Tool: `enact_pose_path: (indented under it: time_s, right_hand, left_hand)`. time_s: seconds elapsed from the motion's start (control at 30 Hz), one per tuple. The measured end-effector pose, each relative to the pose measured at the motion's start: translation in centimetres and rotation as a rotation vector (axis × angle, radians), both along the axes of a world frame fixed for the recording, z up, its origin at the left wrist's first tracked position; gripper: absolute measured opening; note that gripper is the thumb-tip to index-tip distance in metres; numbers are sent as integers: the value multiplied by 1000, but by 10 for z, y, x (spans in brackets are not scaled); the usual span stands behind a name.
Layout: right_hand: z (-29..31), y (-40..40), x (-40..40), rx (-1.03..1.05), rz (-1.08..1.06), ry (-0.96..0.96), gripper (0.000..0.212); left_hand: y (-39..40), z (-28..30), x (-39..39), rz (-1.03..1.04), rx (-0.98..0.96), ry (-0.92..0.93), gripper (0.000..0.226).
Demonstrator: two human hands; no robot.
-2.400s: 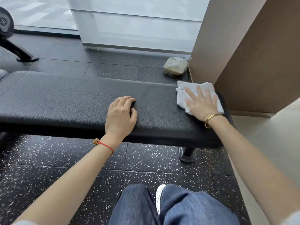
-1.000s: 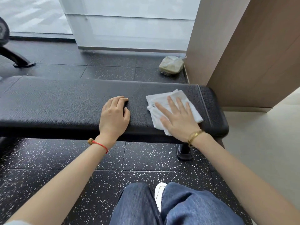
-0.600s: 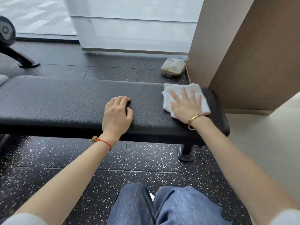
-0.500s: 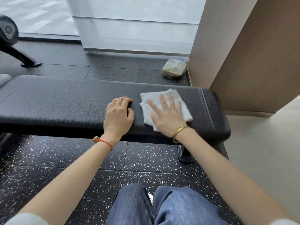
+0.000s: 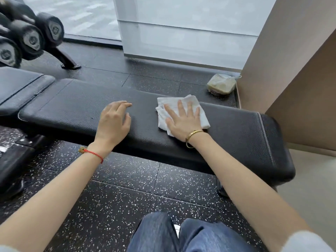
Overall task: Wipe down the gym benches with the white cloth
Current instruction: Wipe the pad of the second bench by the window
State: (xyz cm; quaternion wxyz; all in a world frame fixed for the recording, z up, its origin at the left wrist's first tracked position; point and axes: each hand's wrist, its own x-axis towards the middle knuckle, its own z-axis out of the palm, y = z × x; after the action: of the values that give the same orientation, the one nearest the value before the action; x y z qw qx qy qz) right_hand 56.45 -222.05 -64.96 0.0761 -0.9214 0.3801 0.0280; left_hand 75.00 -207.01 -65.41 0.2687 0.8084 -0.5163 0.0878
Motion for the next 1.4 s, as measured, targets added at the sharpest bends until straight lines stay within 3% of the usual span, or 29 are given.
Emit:
enact_pose_path:
  time_s: [0.17,0.27,0.4,0.53,0.7,0.8,0.9,1.03,1.23,1.4]
  right_hand:
    - [-14,40,-22,-25,262,-99,51]
    - [-11,10,-22,-31,188,-65,51]
    - [0,-25,37,0,29,-6,53]
    - [-4,5,64,-12,127,-9,55]
    - [-2,33,1,-32,258,-13,55]
    - [1,7,-9,-16,125,19,56]
    - [2,-20,33,17,-82,9,56]
    - [-1,0,78,-15,-86,-4,55]
    - [-19,83,24,-161,47,-64,55]
    - [-10,60,-9,-123,-254,21,55]
  left_hand:
    - [-5,-13,15,-22,38,-11,34]
    - [-8,-18,18,-31,37,-18,36]
    - [-8,-22,19,-22,28,-5,40]
    - [-5,-17,17,-13,93,22,44]
    - [-4,-8,12,-6,181,41,45]
    - [-4,-8,12,-4,176,40,44]
    - [-5,-14,14,2,135,18,44]
    - [-5,-21,18,-15,94,-4,44]
    - [-4,-25,19,-33,58,-25,45]
    - [-3,-22,18,-37,75,-7,44]
